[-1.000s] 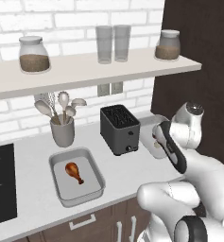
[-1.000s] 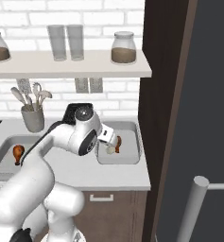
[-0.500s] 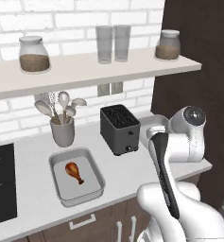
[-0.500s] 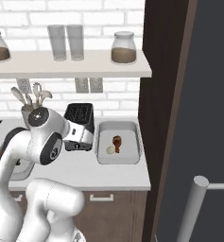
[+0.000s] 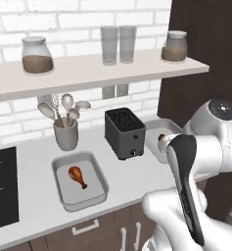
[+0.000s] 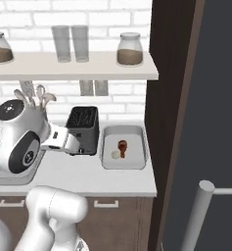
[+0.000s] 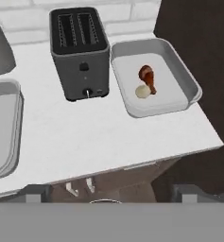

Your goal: Place one garlic and one chicken drumstick in each tupperware on the nearby counter, to pack two identical lunches.

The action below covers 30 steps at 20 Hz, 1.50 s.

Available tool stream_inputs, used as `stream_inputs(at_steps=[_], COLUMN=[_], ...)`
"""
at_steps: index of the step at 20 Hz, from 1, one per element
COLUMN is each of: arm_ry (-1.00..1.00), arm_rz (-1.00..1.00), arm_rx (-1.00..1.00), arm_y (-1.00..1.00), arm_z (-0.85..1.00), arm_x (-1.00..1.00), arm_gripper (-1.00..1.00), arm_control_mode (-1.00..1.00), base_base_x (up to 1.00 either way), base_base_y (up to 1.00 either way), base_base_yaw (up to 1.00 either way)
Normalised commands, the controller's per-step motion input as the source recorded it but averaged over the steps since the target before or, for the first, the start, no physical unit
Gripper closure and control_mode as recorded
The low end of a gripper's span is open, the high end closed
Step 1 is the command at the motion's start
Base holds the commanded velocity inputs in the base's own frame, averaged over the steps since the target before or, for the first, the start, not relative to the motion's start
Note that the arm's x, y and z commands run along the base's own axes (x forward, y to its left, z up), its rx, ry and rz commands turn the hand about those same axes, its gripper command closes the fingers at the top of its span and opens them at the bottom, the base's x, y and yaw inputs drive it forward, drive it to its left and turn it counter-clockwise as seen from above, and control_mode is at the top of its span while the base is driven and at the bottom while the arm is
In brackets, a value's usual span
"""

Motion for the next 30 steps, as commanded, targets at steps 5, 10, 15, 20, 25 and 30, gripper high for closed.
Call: stream_inputs(at_steps=[5, 10, 15, 20, 25, 30], arm_ry=[0.0, 0.0, 0.0, 0.0, 0.0, 0.0], arm_rz=[0.0, 0.0, 0.0, 0.0, 0.0, 0.0], arm_rx=[0.0, 0.0, 0.0, 0.0, 0.0, 0.0], arm_y=[0.0, 0.0, 0.0, 0.0, 0.0, 0.0], arm_z=[0.0, 0.0, 0.0, 0.0, 0.0, 0.0], arm_x=[0.0, 0.0, 0.0, 0.0, 0.0, 0.0], arm_gripper=[-1.0, -1.0, -1.0, -1.0, -1.0, -1.0], arm_control_mode=[1.0, 1.0, 1.0, 1.0, 1.0, 1.0], base_base_x=[-1.0, -1.0, -0.98, -0.5, -0.05, 0.22], base_base_y=[-0.11, -0.52, -0.68, -0.46, -0.35, -0.32], base_base_yaw=[0.14, -0.02, -0.24, -0.46, -0.61, -0.68])
